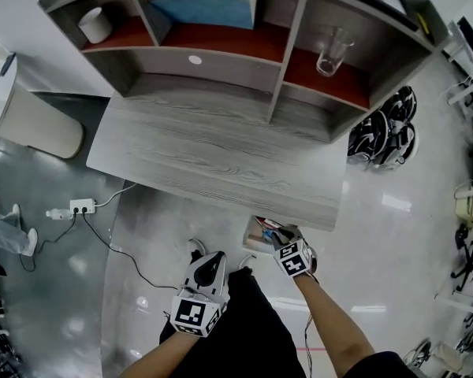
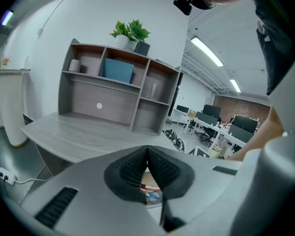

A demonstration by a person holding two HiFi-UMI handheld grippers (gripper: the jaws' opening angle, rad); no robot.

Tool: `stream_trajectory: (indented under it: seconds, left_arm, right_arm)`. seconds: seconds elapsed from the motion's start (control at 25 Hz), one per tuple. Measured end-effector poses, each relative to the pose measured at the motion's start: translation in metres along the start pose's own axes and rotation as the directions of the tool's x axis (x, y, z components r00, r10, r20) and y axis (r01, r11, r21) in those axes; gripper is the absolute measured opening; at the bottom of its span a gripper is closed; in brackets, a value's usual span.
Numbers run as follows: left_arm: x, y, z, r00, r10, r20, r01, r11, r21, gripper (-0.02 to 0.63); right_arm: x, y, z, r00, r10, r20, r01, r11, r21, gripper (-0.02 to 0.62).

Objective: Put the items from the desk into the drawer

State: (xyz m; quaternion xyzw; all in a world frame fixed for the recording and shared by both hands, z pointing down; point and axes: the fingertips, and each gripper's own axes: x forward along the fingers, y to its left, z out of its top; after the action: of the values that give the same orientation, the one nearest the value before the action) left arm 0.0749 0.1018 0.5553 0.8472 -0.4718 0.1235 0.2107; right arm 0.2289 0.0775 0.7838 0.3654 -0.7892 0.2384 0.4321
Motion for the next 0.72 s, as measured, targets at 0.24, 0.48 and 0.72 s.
stream_trajectory:
  seconds: [0.24, 0.48, 0.72]
  left_arm:
    - [-0.003, -0.026, 0.014, 0.994, -0.108, 0.016, 0.108, 0.994, 0.027, 0.012]
    - [0.000, -0.042, 0.028, 0.986, -0.160, 0.035, 0.158, 0.986, 0.051, 0.012]
    - [0.004, -0.066, 0.056, 0.975, -0.205, 0.081, 0.198, 0.976, 0.092, 0.012]
  right_arm:
    - [-0.054, 0.004, 0.032, 0.991, -0.020, 0.130, 0.009, 0.996, 0.084, 0.080]
    - [-0.127, 0.004, 0.066, 0.952, -0.084, 0.295, 0.031, 0.983, 0.180, 0.064]
    - [-0.207, 0.021, 0.109, 0.861, -0.141, 0.488, -0.004, 0.959, 0.285, 0.018]
